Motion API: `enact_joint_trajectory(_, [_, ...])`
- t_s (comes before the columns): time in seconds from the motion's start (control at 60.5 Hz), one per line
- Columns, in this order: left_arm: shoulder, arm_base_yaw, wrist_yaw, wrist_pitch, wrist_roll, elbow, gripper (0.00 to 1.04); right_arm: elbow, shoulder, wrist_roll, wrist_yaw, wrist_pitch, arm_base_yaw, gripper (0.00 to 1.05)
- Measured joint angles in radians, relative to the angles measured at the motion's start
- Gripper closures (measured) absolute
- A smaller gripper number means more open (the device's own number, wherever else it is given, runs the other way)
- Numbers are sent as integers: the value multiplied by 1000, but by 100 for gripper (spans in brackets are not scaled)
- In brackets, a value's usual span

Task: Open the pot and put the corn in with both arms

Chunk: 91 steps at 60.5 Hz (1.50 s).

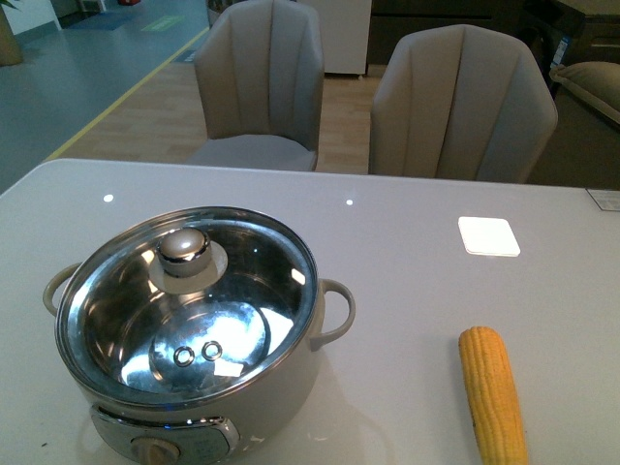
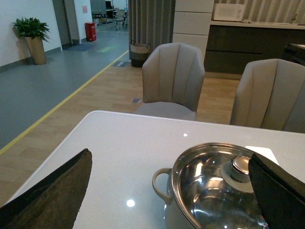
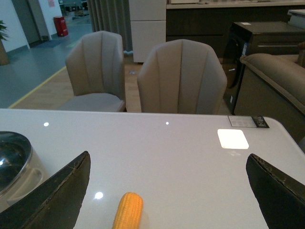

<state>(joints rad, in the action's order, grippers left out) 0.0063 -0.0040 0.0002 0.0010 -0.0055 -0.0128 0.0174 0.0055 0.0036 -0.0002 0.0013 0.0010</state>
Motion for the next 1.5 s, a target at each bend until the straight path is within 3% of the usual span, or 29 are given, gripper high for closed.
enact_joint_trajectory(1.007, [1, 1, 4, -2, 0, 0, 7, 0, 0, 0, 0, 0, 0, 9])
enact_joint_trajectory(1.107, [118, 9, 112, -236, -92, -85, 7, 0, 0, 0, -1, 0, 0, 9])
enact_joint_trajectory(1.239, [164, -58, 75, -298, -151, -102, 7, 0, 0, 0, 0, 0, 0, 9])
enact_joint_trajectory(1.354, [204, -113, 39, -237, -165, -129, 7, 0, 0, 0, 0, 0, 0, 9])
enact_joint_trajectory(1.503, [488, -162, 13, 86, -140, -142, 7, 0, 0, 0, 0, 0, 0, 9])
